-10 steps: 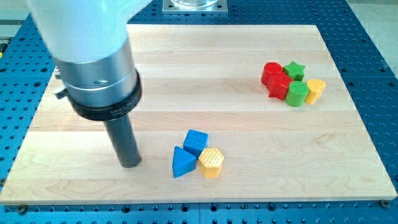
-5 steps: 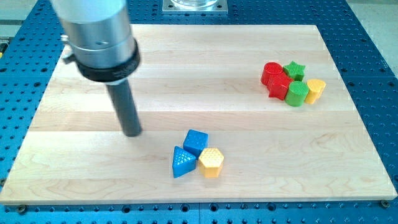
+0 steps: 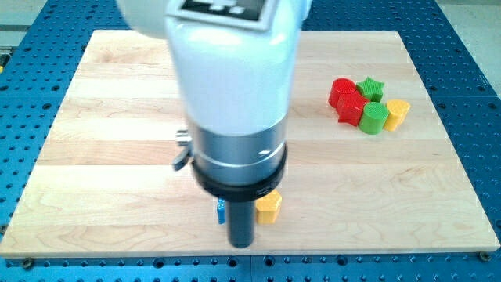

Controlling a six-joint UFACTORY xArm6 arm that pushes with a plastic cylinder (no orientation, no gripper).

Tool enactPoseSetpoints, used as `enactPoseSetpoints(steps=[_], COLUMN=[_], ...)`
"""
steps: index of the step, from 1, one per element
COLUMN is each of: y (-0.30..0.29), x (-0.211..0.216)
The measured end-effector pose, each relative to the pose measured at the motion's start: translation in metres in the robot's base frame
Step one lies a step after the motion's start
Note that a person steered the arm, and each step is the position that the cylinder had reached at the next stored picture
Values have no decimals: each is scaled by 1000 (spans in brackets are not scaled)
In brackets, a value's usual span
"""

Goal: Place blue blocks horizontally with each other

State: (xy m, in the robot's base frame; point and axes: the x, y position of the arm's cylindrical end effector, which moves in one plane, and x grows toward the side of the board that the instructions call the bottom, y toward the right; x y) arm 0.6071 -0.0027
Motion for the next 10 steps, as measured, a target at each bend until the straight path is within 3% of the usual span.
enactPoseSetpoints(steps=[2,5,6,8,10], y=[-44,-24,-12,-54,4], x=[-25,-57,-62,-54,-48])
